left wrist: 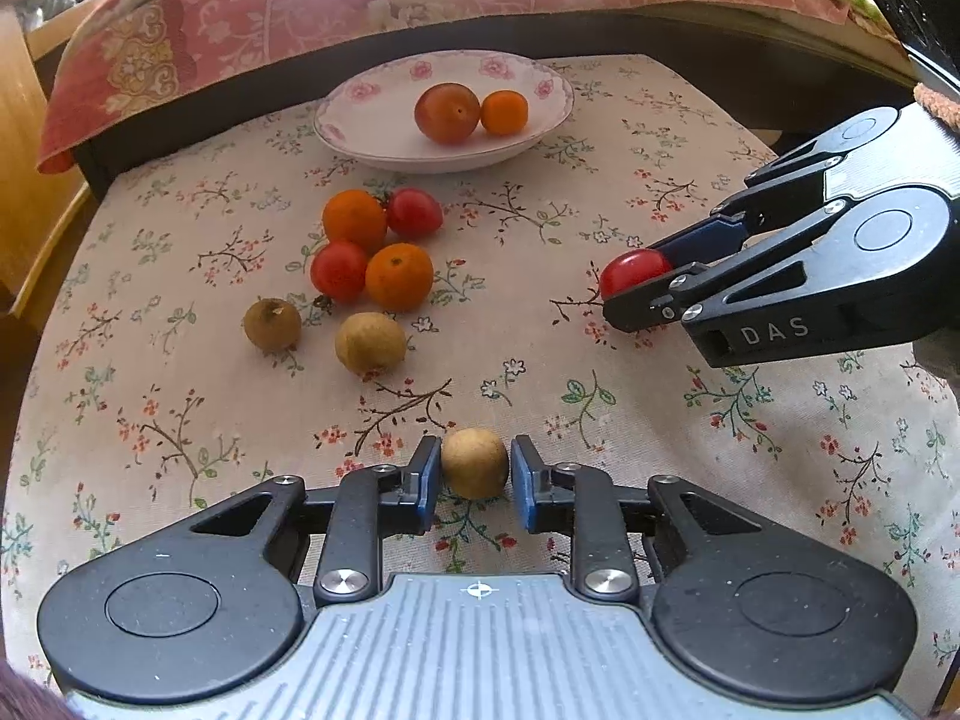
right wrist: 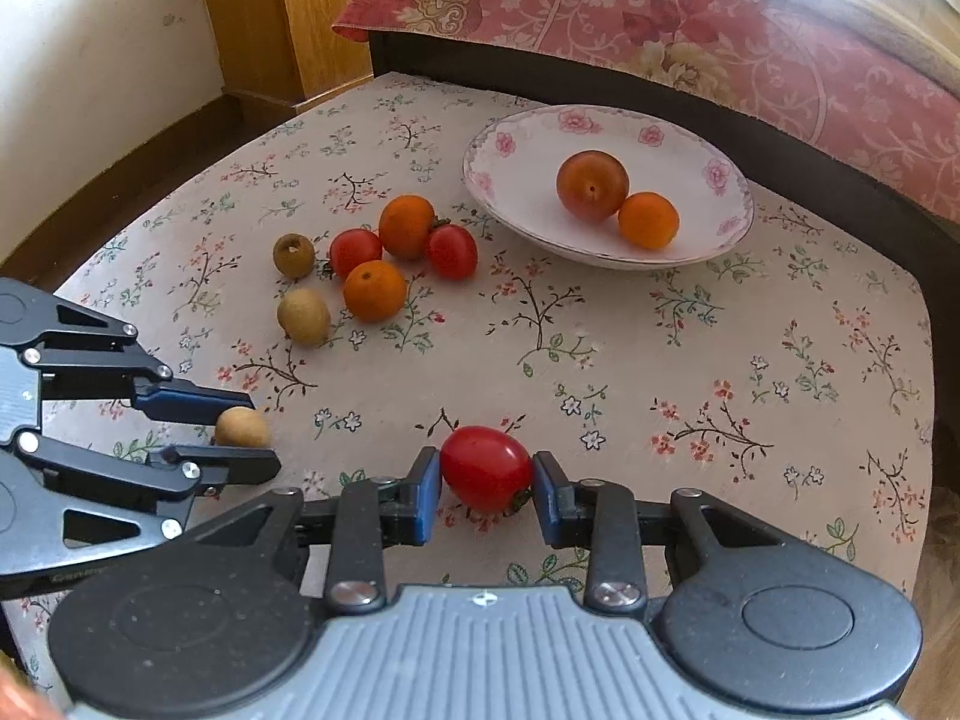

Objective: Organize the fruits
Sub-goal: 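Carry both fruits to white plate while left tool releases brown fruit inside, then open right tool to drop red cherry tomato into plate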

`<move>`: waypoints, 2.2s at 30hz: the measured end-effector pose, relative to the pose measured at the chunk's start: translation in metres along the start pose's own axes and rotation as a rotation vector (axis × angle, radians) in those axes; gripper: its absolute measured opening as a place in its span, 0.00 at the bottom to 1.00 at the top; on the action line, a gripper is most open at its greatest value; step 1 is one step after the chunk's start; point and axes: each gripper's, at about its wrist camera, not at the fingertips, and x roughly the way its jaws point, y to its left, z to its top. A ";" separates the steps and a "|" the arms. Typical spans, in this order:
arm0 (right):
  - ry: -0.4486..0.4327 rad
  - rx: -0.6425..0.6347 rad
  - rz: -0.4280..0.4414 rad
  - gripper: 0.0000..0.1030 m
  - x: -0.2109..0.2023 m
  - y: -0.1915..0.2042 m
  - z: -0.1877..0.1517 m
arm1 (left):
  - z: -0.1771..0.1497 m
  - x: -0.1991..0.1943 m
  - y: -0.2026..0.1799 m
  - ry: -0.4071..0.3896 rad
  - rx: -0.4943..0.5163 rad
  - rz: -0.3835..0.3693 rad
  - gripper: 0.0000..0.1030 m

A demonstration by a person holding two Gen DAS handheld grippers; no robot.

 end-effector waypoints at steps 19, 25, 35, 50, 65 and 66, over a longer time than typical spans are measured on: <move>-0.101 0.068 -0.060 0.35 -0.008 -0.021 0.045 | 0.077 0.001 0.015 -0.134 -0.017 0.030 0.30; -0.135 0.119 -0.087 0.35 0.001 -0.039 0.070 | 0.114 0.019 0.023 -0.171 -0.014 0.052 0.30; -0.111 0.110 -0.099 0.35 0.026 -0.054 0.080 | 0.131 0.050 0.029 -0.151 -0.004 0.070 0.30; -0.106 0.112 -0.116 0.35 0.048 -0.066 0.090 | 0.141 0.070 0.037 -0.129 -0.021 0.077 0.29; -0.136 0.135 -0.130 0.36 0.043 -0.067 0.091 | 0.146 0.065 0.040 -0.154 -0.036 0.095 0.39; -0.138 0.135 -0.130 0.36 0.042 -0.067 0.091 | 0.145 0.065 0.040 -0.156 -0.037 0.096 0.40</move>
